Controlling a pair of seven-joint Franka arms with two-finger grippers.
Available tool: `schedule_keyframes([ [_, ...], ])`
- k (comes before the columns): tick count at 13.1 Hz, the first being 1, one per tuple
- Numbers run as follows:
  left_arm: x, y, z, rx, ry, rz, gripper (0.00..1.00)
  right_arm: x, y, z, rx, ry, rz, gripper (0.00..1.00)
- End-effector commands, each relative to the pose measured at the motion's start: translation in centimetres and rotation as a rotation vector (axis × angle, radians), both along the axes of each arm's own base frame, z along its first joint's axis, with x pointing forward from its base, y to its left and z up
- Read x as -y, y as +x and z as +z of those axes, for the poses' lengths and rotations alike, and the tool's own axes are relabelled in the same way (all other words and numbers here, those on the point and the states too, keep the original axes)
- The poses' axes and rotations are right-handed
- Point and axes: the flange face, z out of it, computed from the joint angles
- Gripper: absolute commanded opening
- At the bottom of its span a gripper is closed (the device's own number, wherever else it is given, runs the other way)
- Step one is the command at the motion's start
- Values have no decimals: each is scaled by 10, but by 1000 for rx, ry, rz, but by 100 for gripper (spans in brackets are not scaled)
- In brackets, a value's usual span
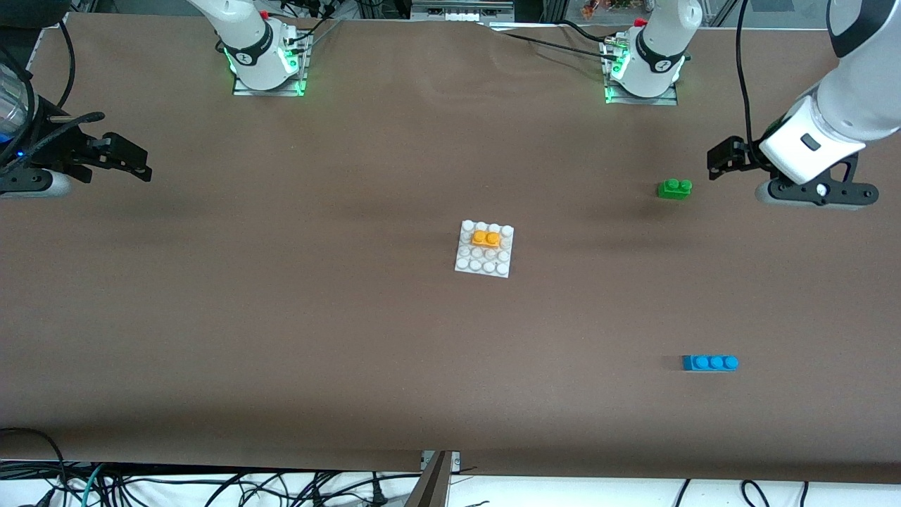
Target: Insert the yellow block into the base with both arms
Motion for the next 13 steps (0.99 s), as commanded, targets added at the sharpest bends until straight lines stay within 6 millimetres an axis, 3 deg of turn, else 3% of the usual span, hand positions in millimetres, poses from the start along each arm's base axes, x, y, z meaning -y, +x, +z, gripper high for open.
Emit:
schedule_keyframes([
  [1, -18, -5, -1, 17, -29, 7, 100, 1, -2, 2, 1, 4, 2, 99],
  [10, -9, -3, 9, 15, -49, -17, 100, 2, -2, 2, 0, 3, 2, 99],
  [13, -16, -2, 9, 14, -66, 7, 100, 1, -2, 2, 1, 4, 2, 99],
])
